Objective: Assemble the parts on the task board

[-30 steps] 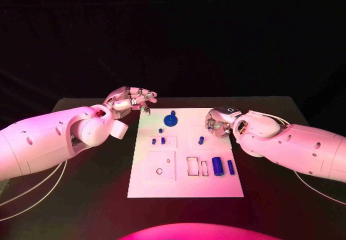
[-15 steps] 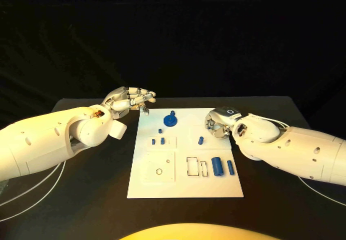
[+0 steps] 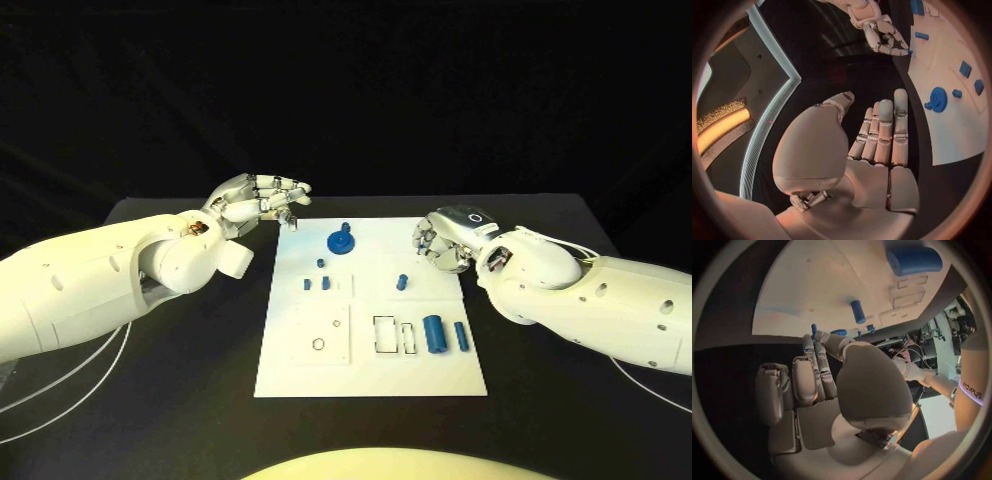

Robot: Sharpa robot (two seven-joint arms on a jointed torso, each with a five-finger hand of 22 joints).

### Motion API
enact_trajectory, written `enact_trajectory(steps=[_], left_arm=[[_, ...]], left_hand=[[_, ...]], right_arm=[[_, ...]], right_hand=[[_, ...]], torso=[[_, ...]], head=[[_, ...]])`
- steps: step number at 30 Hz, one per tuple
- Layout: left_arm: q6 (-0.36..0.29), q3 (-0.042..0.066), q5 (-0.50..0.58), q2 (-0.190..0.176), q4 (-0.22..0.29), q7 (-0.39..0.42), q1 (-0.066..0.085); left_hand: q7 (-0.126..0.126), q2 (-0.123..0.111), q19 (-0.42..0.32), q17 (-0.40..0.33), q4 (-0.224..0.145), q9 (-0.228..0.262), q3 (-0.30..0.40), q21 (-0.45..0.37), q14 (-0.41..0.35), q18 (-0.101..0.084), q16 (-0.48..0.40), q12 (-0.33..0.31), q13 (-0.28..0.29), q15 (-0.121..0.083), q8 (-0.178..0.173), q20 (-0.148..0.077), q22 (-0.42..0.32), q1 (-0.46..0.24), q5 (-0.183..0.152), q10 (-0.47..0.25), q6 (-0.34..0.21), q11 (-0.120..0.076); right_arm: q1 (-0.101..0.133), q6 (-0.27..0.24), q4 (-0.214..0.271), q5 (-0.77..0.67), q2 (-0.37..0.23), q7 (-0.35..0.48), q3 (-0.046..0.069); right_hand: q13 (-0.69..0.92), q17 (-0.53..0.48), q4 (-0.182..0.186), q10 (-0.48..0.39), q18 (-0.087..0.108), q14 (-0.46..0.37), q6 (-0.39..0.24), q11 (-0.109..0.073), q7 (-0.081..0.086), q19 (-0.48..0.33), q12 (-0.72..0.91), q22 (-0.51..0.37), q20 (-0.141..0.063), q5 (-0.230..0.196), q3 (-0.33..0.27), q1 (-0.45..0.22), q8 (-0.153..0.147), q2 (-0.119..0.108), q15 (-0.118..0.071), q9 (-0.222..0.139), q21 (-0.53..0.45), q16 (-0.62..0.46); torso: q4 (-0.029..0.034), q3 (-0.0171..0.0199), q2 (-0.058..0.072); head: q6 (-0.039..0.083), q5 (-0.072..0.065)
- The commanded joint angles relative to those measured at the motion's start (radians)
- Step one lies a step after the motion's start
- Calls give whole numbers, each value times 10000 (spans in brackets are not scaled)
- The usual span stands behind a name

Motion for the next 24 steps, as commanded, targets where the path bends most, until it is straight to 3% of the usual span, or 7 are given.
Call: enact_trajectory(steps=[1,9,14,19,24], left_arm=[[27,10,83,9,8,174,4],[36,10,113,32,37,181,4],[6,6,144,-4,100,174,5],[-34,3,174,42,112,199,5],[-65,2,193,173,90,207,5]], left_hand=[[9,11,63,-13,0,-11,-48,-40,-41,150,37,34,11,3,-33,-32,-12,79,-11,-64,-81,7],[9,13,63,-14,1,-11,-49,-41,-41,149,37,35,11,3,-32,-32,-13,80,-11,-65,-84,8],[12,22,65,-16,6,-10,-54,-43,-42,149,38,39,12,3,-26,-34,-14,86,-8,-69,-89,11],[16,25,65,-19,13,-7,-63,-46,-44,148,38,42,13,4,-16,-35,-16,86,-7,-75,-86,16],[21,30,66,-23,19,0,-74,-51,-48,146,38,48,15,8,6,-36,-19,94,-6,-81,-68,24]], right_arm=[[8,-467,333,397,-104,365,12],[-63,-373,1403,611,-166,492,20],[-122,-110,1927,538,120,514,20],[-223,109,2129,434,556,536,6],[-412,288,1977,333,975,558,-31]], right_hand=[[137,5,-45,507,-180,415,70,-419,27,240,54,1366,-67,21,-3,139,52,42,-68,-7,53,52],[139,-4,-50,507,-180,413,71,-418,30,239,51,1365,-68,21,3,137,53,40,-68,-4,52,46],[142,-33,-59,502,-173,406,67,-414,35,222,43,1341,-69,29,16,139,52,40,-68,-1,32,22],[143,-34,-62,501,-172,406,66,-412,38,220,40,1338,-69,29,21,138,52,40,-68,0,29,22],[146,-45,-67,500,-168,403,63,-410,42,210,36,1324,-70,33,30,138,51,43,-66,2,18,14]], torso=[[-5,4,6],[-2,2,6],[-26,3,10],[23,-27,1],[3,-36,-1]], head=[[8,36],[42,180],[-12,403],[-40,523],[-107,736]])
